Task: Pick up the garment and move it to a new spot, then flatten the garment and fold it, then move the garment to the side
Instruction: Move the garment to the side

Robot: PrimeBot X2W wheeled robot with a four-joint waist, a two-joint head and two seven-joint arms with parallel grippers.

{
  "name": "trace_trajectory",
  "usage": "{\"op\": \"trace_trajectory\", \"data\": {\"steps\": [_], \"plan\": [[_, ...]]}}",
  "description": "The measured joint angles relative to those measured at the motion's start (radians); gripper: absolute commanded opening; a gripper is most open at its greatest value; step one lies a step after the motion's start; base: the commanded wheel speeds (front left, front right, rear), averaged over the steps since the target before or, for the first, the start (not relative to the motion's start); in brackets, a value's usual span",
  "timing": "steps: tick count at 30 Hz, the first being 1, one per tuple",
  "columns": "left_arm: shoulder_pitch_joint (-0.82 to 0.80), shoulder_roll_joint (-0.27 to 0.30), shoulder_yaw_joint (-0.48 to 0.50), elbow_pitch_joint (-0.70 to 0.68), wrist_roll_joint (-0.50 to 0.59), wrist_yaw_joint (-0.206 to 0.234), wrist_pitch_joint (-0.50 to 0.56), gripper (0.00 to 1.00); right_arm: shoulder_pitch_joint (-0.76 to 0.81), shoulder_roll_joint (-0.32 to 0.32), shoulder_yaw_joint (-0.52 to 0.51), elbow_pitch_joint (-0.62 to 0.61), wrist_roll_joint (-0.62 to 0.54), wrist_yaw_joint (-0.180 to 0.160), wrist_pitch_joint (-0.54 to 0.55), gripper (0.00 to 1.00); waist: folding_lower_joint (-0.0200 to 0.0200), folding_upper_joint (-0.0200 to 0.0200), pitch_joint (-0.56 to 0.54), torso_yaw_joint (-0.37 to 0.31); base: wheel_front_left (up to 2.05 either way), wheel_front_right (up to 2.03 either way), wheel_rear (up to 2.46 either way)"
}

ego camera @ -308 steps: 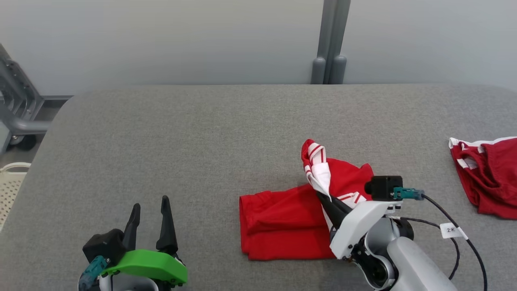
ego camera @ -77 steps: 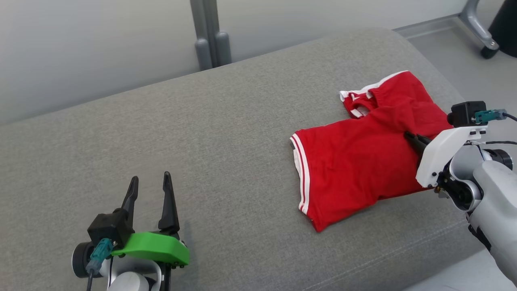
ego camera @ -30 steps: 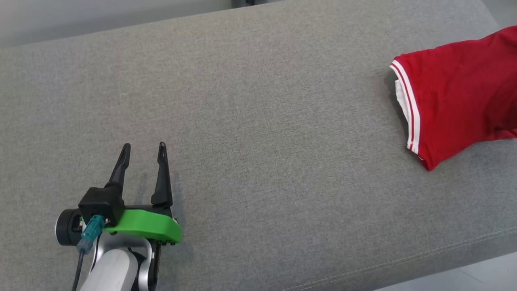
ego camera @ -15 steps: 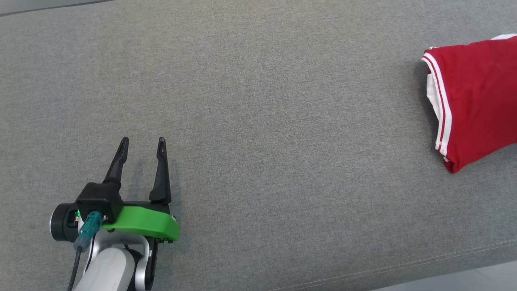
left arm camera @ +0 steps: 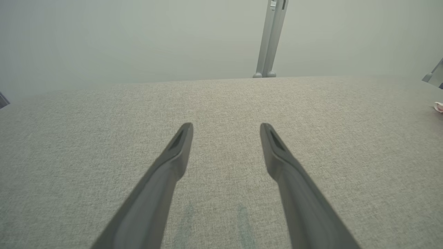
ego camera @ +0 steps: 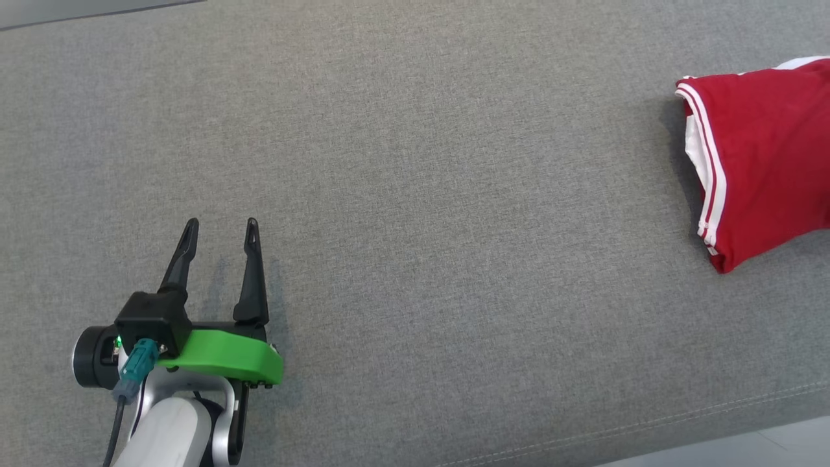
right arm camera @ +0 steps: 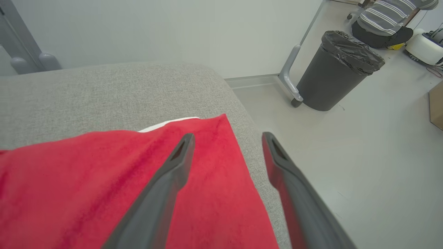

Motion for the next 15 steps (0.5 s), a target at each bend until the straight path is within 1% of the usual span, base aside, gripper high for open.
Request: {"op": "trace_trajectory", "data": {"steps": [1, 2, 3, 8, 14, 15], "plan": [[0.000, 0.000, 0.000, 0.000, 0.000, 0.000, 0.000, 1.00, 0.000, 0.000, 0.000, 0.000, 0.000, 0.000, 0.000, 1.00, 0.0000, 0.0000, 0.000, 0.000, 0.00, 0.00, 0.00], [0.000, -0.002, -0.002, 0.004, -0.001, 0.000, -0.001, 1.00, -0.012, 0.018, -0.003, 0.000, -0.017, 0.000, -0.010, 1.00, 0.0000, 0.0000, -0.010, -0.003, 0.00, 0.00, 0.00], [0.000, -0.002, -0.002, 0.004, -0.001, 0.000, -0.001, 1.00, -0.012, 0.018, -0.003, 0.000, -0.017, 0.000, -0.010, 1.00, 0.0000, 0.0000, -0.010, -0.003, 0.00, 0.00, 0.00], [-0.003, -0.009, -0.005, 0.025, -0.009, -0.009, -0.019, 1.00, -0.022, 0.058, 0.010, -0.015, -0.045, 0.000, -0.033, 1.00, 0.0000, 0.0000, -0.049, -0.008, 0.00, 0.00, 0.00], [-0.022, -0.030, -0.013, 0.072, -0.027, -0.028, -0.032, 1.00, -0.007, 0.097, 0.055, -0.097, -0.047, 0.000, -0.043, 1.00, 0.0000, 0.0000, -0.115, -0.008, 0.00, 0.00, 0.00], [-0.026, -0.040, -0.014, 0.091, -0.033, -0.029, -0.038, 1.00, 0.011, 0.106, 0.069, -0.133, -0.039, 0.000, -0.045, 1.00, 0.0000, 0.0000, -0.140, -0.006, 0.00, 0.00, 0.00]]}}
